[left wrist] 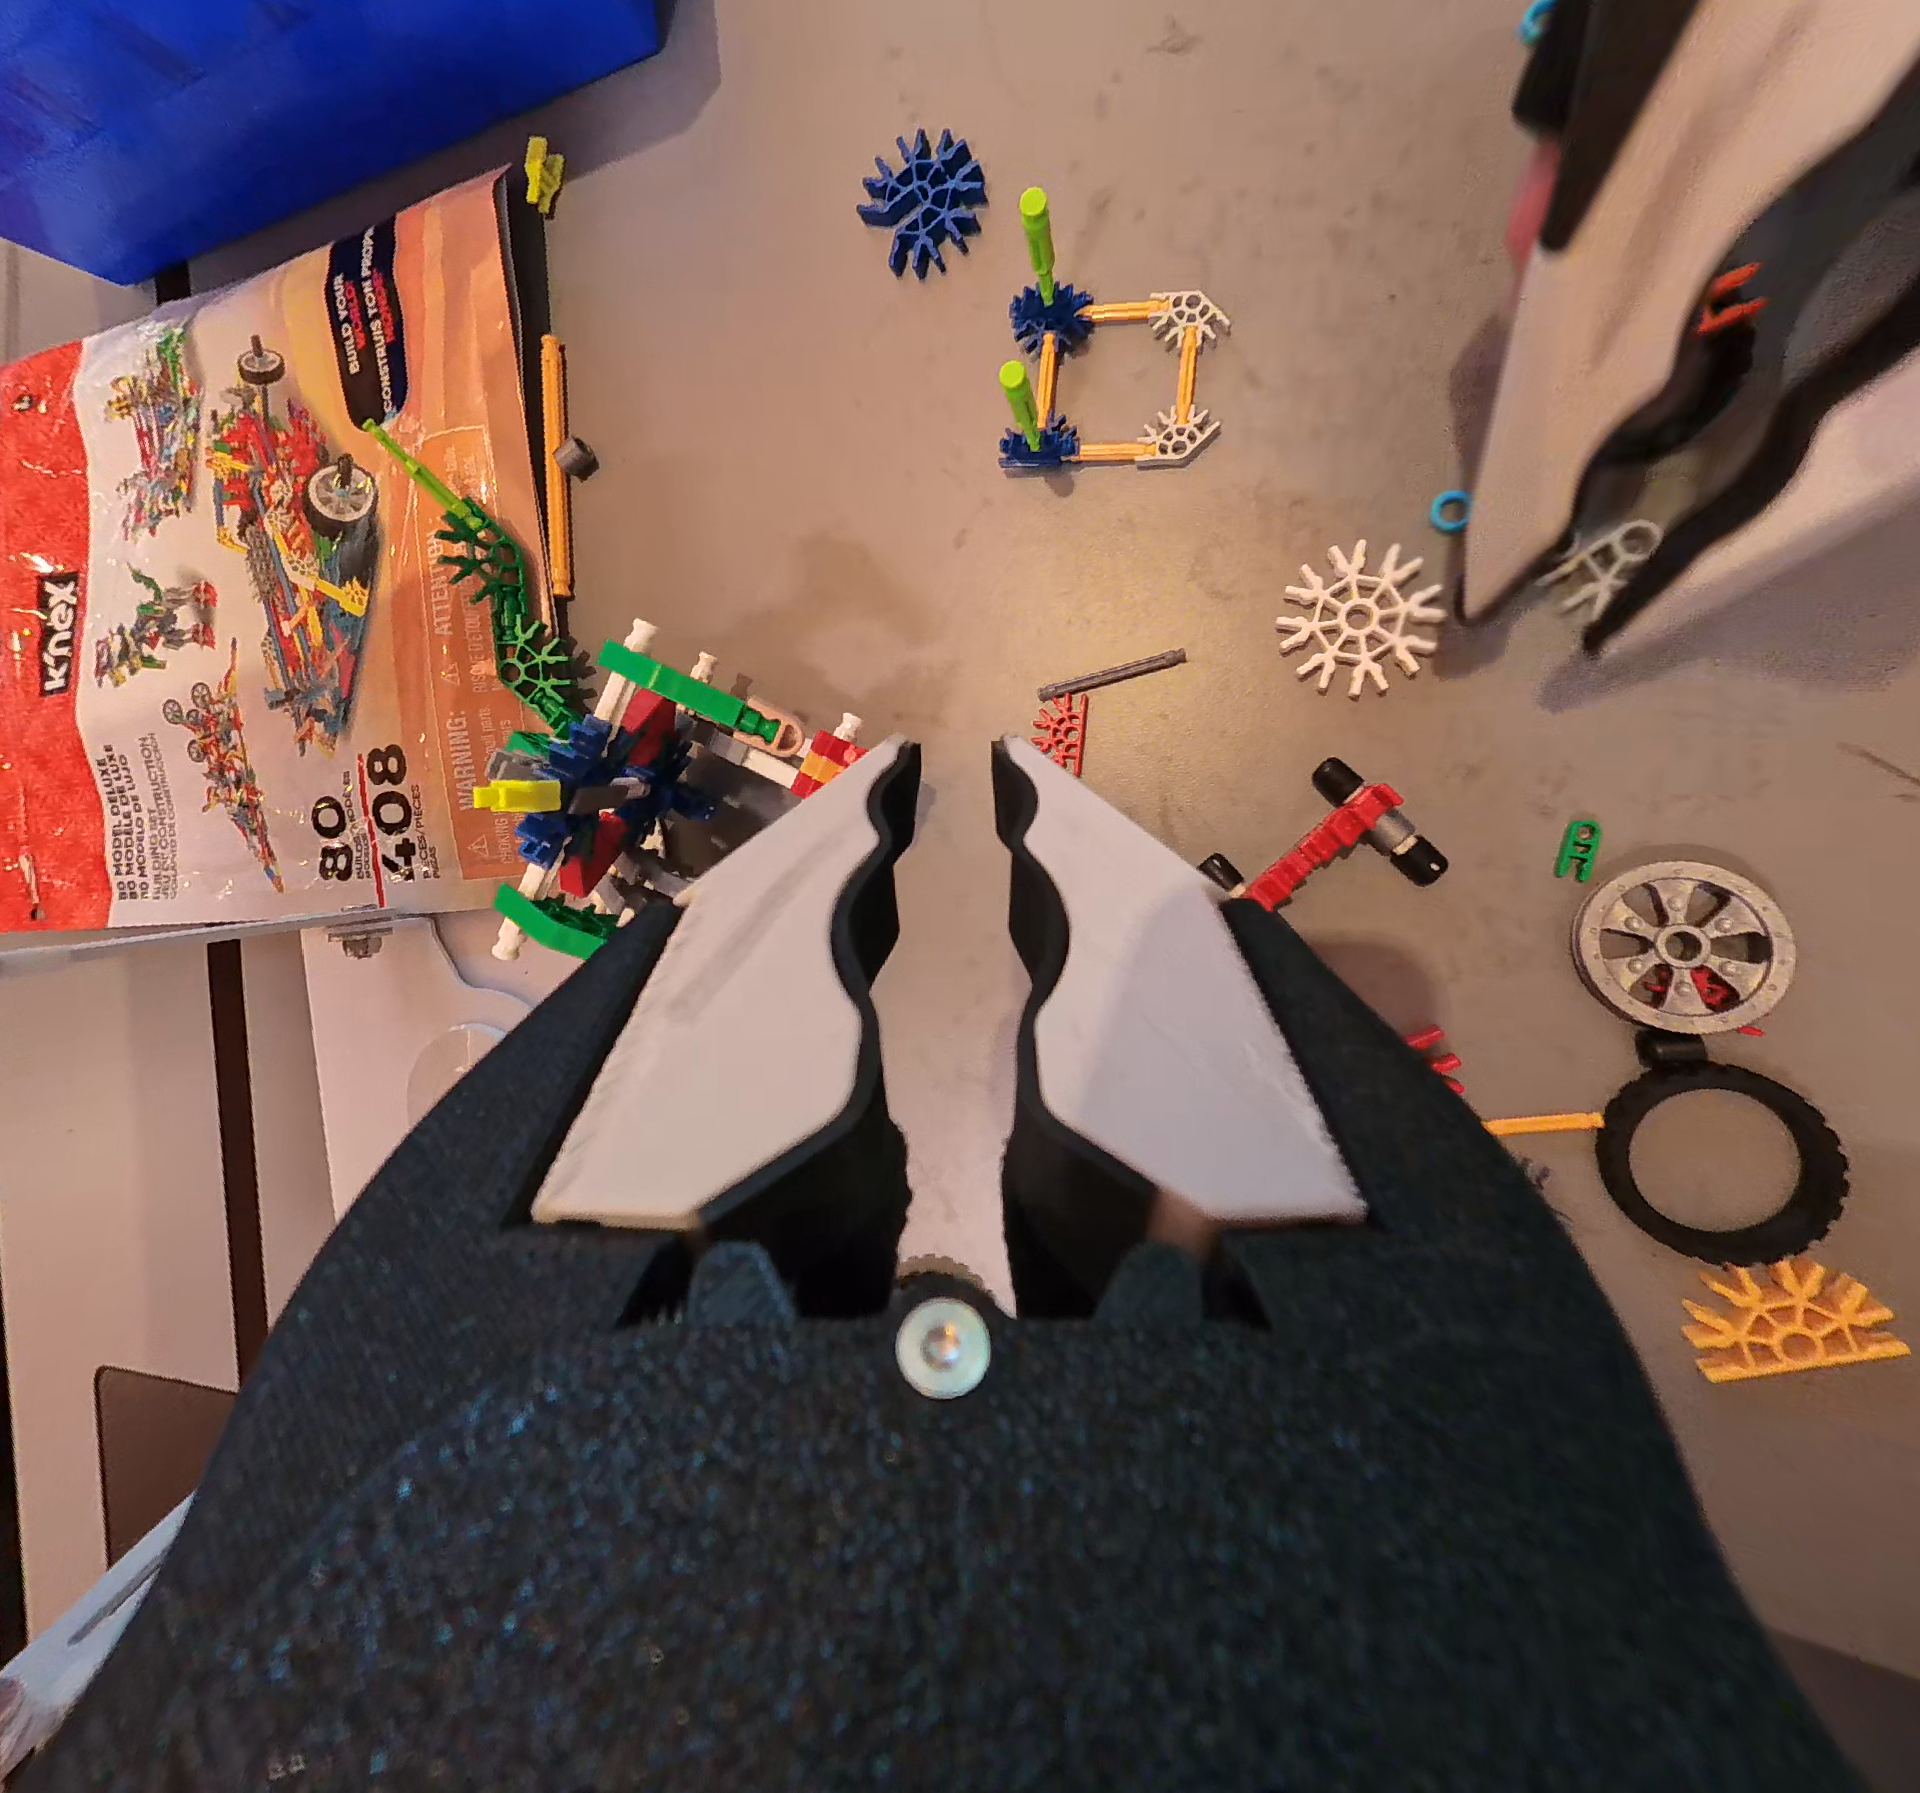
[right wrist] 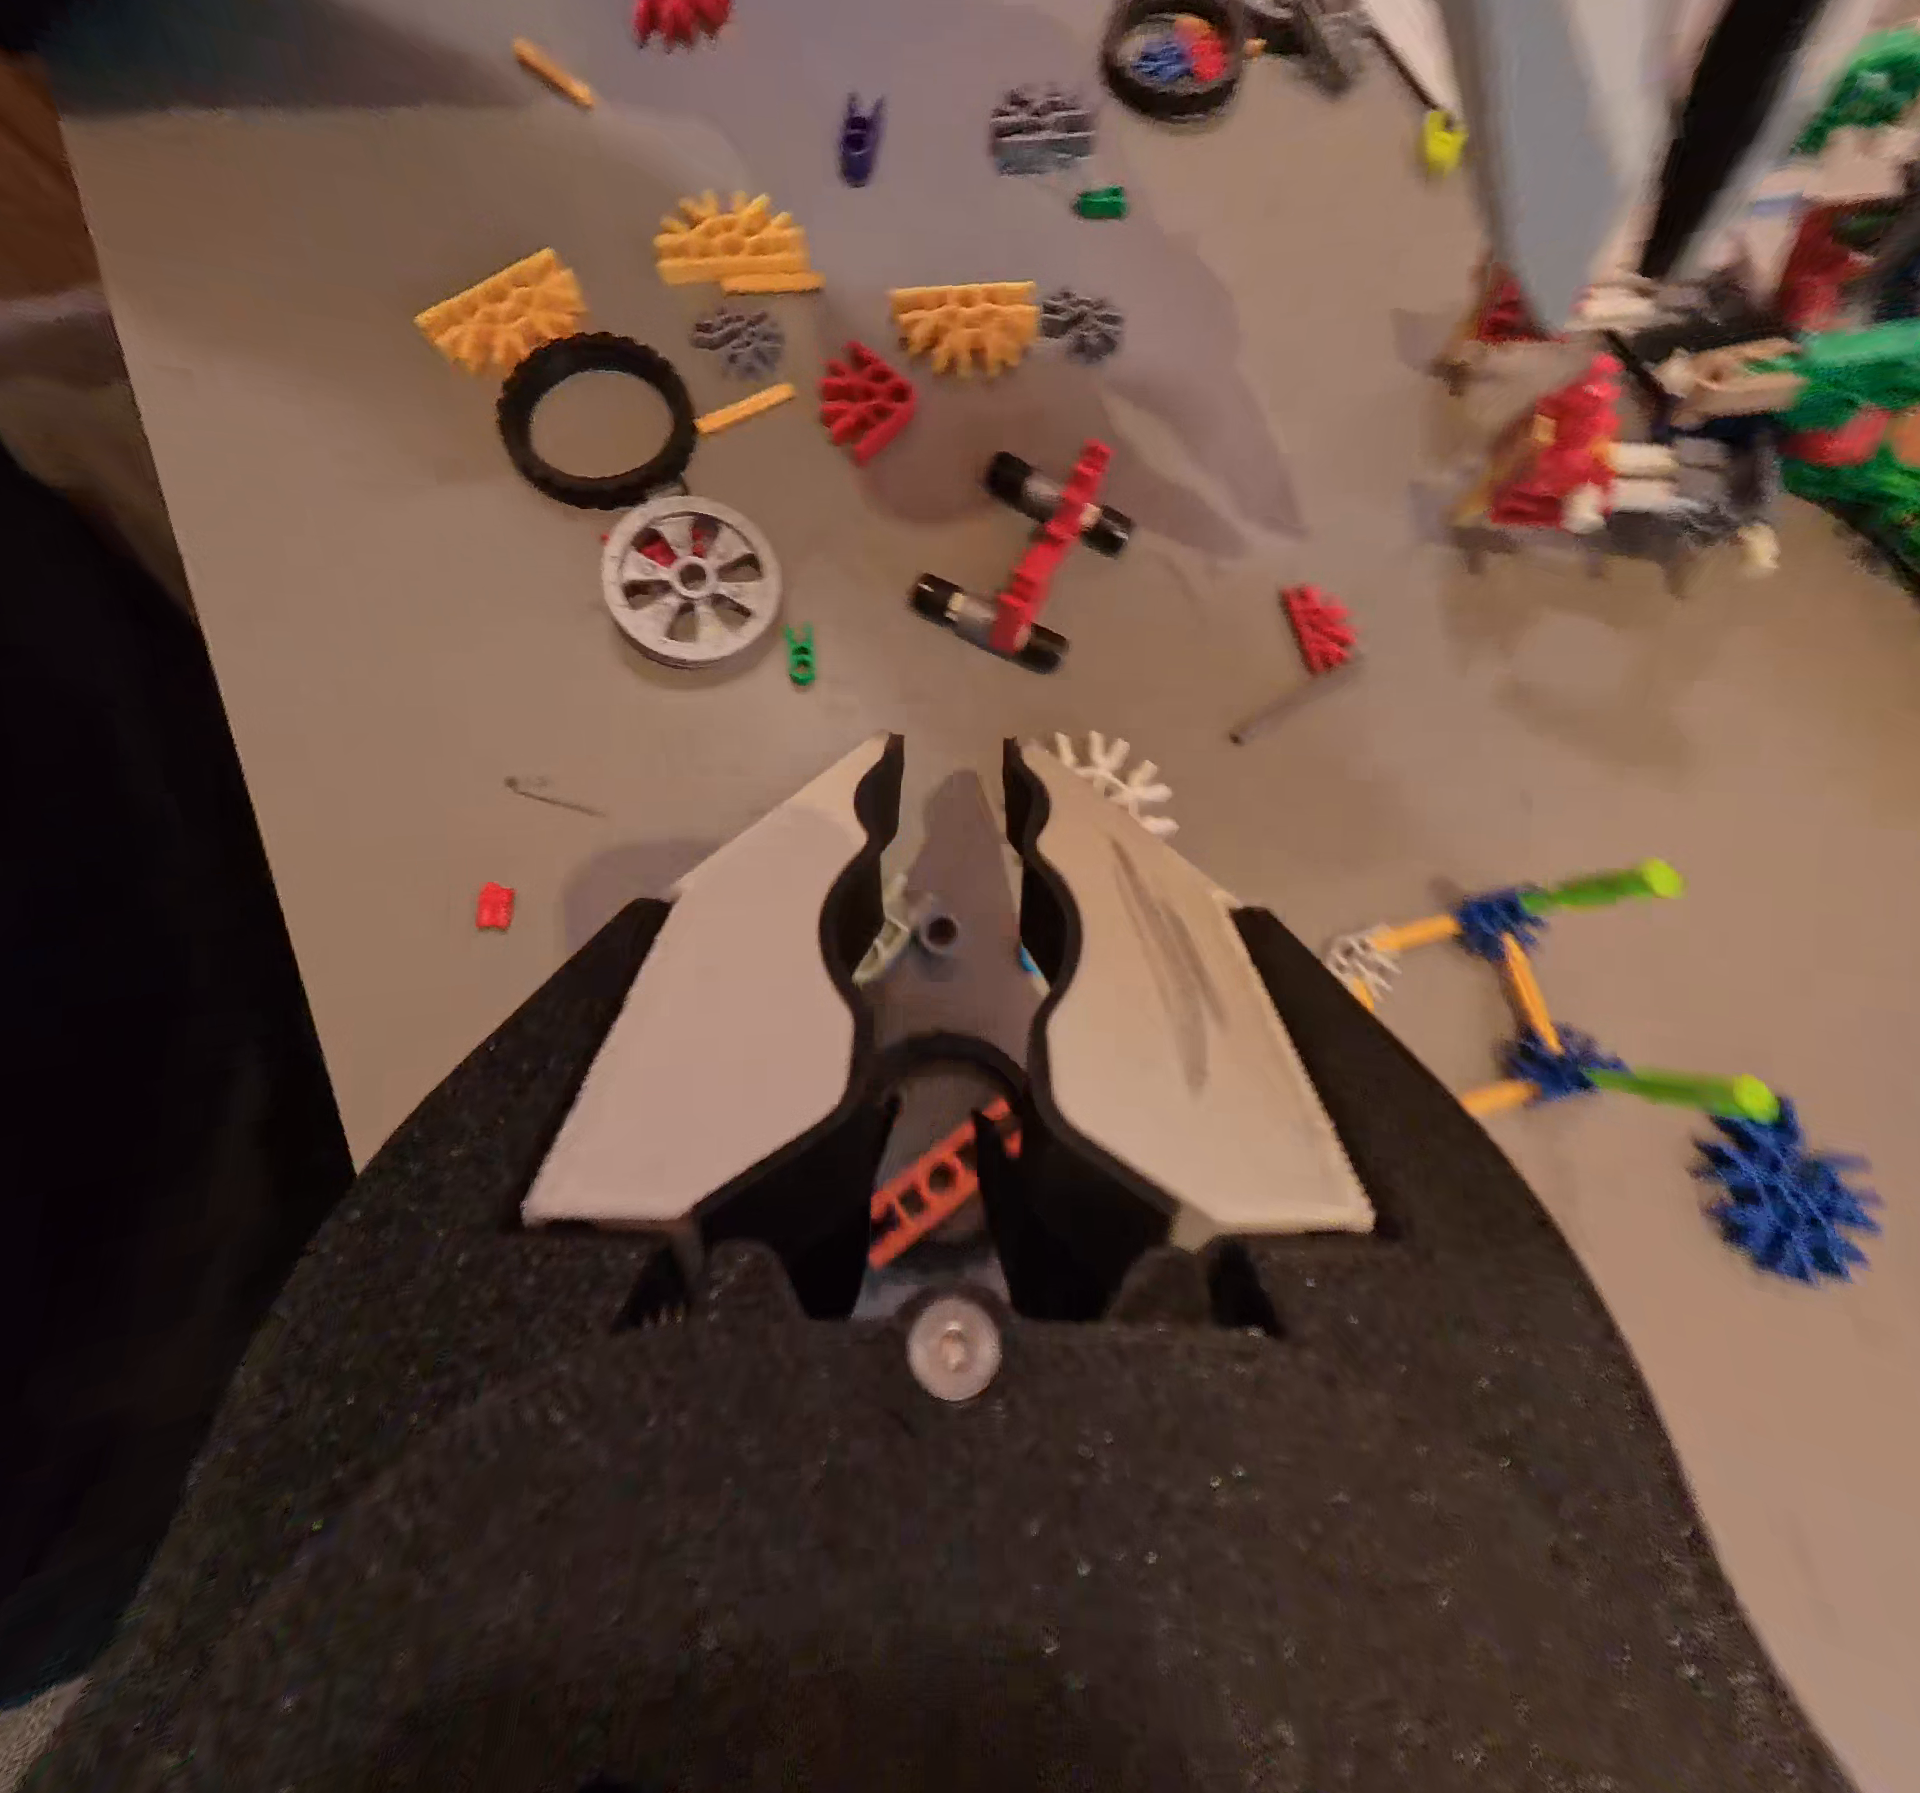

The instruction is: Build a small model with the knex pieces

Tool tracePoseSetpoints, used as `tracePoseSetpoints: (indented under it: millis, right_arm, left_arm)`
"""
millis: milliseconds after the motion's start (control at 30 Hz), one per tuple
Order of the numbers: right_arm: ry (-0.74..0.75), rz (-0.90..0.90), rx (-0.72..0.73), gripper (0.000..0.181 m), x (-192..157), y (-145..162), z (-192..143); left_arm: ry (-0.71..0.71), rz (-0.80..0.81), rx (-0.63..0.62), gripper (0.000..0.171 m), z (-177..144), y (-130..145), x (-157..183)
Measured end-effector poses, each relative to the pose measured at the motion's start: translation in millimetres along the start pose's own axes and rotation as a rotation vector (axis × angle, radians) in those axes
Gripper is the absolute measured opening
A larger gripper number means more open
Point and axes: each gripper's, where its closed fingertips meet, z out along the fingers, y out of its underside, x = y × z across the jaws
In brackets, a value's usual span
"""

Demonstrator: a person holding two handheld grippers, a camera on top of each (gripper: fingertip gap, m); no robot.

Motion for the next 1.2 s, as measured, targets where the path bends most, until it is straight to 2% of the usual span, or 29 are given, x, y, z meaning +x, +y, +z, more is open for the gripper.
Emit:
tracePoseSetpoints:
  millis: [167, 333, 467, 833, 1200]
  right_arm:
    - [-0.057, -0.073, -0.073, 0.019, -23.0, -3.5, 27.8]
    - [-0.112, -0.092, -0.102, 0.018, -36.1, -3.7, 40.2]
    - [-0.091, -0.103, -0.124, 0.006, -33.8, -2.0, 44.6]
    - [-0.074, -0.093, -0.097, 0.005, -26.6, -3.8, 40.2]
    - [0.009, -0.007, 0.026, 0.005, 4.5, -12.4, 7.9]
  left_arm:
    - [-0.003, 0.002, 0.002, 0.012, -1.3, -0.2, -0.3]
    - [-0.001, 0.007, 0.004, 0.012, -1.8, -1.1, 0.6]
    - [0.001, 0.008, 0.001, 0.012, -0.9, -0.7, 0.8]
    - [-0.008, 0.007, 0.009, 0.012, -3.2, -0.6, -1.7]
    - [-0.007, 0.008, 0.010, 0.012, 0.8, -1.5, -1.7]
